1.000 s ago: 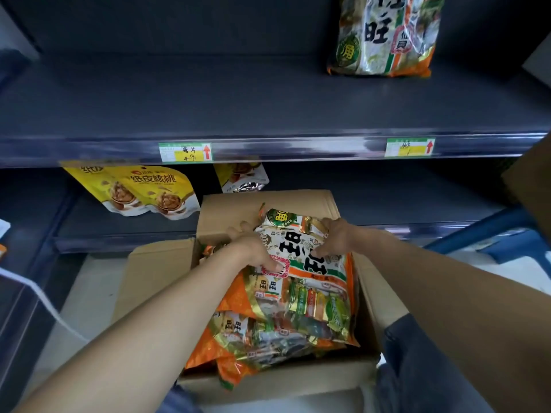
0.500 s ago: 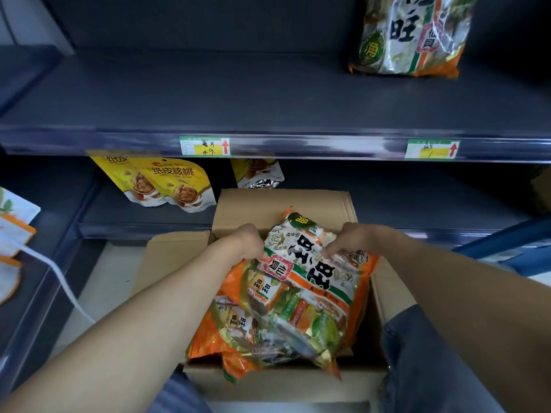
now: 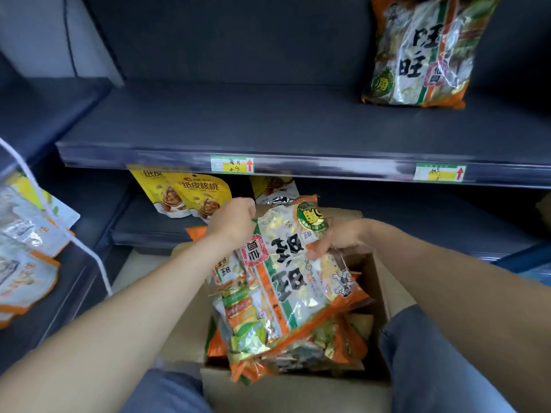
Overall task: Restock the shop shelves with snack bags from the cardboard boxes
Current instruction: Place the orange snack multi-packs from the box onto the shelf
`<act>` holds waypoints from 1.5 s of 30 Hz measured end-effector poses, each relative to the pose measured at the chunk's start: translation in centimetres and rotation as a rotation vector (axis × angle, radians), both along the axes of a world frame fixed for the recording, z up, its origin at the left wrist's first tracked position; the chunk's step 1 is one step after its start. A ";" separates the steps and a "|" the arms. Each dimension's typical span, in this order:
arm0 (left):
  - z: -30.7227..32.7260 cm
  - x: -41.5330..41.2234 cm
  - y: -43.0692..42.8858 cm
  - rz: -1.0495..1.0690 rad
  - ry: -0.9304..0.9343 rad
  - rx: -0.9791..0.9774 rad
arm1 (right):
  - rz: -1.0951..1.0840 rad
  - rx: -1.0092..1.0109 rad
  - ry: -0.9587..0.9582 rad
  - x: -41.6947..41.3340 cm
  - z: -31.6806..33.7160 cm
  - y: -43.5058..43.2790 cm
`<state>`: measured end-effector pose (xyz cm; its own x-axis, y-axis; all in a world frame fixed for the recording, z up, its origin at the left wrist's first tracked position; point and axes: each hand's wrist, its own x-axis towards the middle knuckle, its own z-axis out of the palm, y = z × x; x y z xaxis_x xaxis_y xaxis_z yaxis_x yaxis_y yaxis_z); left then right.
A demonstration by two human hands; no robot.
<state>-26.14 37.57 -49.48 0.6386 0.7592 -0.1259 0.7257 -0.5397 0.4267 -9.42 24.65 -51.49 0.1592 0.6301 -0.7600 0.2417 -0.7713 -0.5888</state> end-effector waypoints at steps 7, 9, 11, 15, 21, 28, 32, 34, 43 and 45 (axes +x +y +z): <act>6.2 -1.2 2.5 0.080 -0.143 0.181 | -0.001 0.265 0.041 0.1 5.2 3.3; 8.0 -0.6 2.8 0.095 -0.207 0.239 | -0.058 0.336 0.024 0.7 6.5 3.9; 9.6 0.3 2.8 0.105 -0.264 0.304 | -0.115 0.409 -0.004 1.5 8.1 4.1; 11.9 2.7 2.8 0.179 -0.287 0.465 | -0.229 0.565 0.050 3.9 10.8 3.4; 13.5 6.0 2.3 0.407 -0.440 0.108 | -0.449 0.698 0.032 8.2 13.2 1.6; 14.7 14.0 2.4 0.116 -0.672 -0.498 | -0.729 0.813 -0.144 14.2 16.1 -2.2; 16.2 20.1 0.8 0.004 -0.688 -0.353 | -0.896 0.922 -0.305 18.3 17.3 -3.9; 16.1 23.3 0.8 -0.046 -0.678 -0.311 | -0.946 0.932 -0.419 20.4 17.3 -4.3; 12.6 31.9 0.7 -0.059 -0.565 -0.358 | -1.096 0.692 -0.593 27.4 12.6 -2.3; 12.5 32.8 1.3 -0.046 -0.607 -0.322 | -1.134 0.765 -0.550 28.2 12.0 -1.4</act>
<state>6.66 38.89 -36.94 0.6982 0.7142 0.0493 0.2869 -0.3422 0.8948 18.82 23.22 -39.48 0.9826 0.1855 0.0112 0.0577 -0.2472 -0.9672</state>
